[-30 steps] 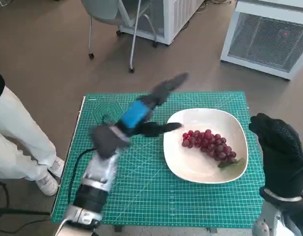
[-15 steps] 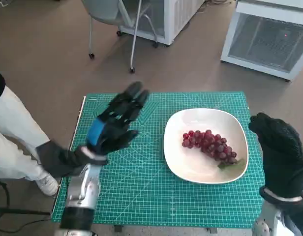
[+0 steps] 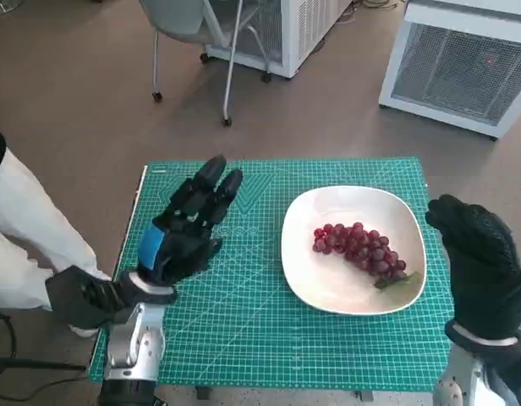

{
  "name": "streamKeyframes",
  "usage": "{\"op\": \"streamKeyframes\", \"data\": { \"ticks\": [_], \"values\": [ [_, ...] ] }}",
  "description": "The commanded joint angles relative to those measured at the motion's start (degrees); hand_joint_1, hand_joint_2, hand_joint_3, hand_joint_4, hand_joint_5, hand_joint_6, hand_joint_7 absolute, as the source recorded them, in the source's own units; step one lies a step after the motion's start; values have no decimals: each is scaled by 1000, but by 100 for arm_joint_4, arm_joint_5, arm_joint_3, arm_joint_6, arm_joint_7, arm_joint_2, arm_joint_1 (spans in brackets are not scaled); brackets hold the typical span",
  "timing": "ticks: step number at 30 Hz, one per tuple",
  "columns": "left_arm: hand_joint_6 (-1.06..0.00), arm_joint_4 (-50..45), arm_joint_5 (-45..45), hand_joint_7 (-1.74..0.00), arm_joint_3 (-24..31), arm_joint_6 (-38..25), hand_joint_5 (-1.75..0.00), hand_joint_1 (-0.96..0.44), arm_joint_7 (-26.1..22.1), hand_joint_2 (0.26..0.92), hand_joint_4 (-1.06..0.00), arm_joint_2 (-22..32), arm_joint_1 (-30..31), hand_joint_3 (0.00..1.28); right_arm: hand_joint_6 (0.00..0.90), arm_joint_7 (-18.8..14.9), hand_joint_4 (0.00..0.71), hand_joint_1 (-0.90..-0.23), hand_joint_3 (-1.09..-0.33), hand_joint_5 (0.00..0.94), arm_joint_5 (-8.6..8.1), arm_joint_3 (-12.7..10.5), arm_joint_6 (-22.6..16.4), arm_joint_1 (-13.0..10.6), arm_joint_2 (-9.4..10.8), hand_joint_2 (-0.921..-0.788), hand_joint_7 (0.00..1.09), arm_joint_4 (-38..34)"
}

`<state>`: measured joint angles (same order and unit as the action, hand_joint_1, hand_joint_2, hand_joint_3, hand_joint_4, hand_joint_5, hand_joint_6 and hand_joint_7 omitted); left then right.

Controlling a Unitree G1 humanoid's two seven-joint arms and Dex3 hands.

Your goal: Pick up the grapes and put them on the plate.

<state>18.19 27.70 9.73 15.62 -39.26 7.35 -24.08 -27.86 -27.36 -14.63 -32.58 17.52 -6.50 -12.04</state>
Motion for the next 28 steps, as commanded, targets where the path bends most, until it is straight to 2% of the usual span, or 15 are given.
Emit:
{"op": "streamKeyframes", "data": {
  "ticks": [1, 7, 28],
  "values": [
    [-191, -168, -31, -2, 1, -7, -2, -557, 61, 921, -121, -23, 113, 315, 295, -93, 629, -397, -565, 83, -92, 3, 115, -10, -7, -921, 746, -100],
    [-202, -266, -51, -8, -1, -22, -5, -561, 157, 921, -127, -49, 196, 322, 294, -160, 629, -397, -565, 83, -143, 1, 145, 4, -12, -921, 750, -101],
    [-185, -321, -28, 0, -38, 20, -1, -562, 101, 921, -123, -138, 369, 327, 294, -195, 631, -402, -559, 82, -87, -14, 77, 69, -22, -921, 753, -196]
  ]
}}
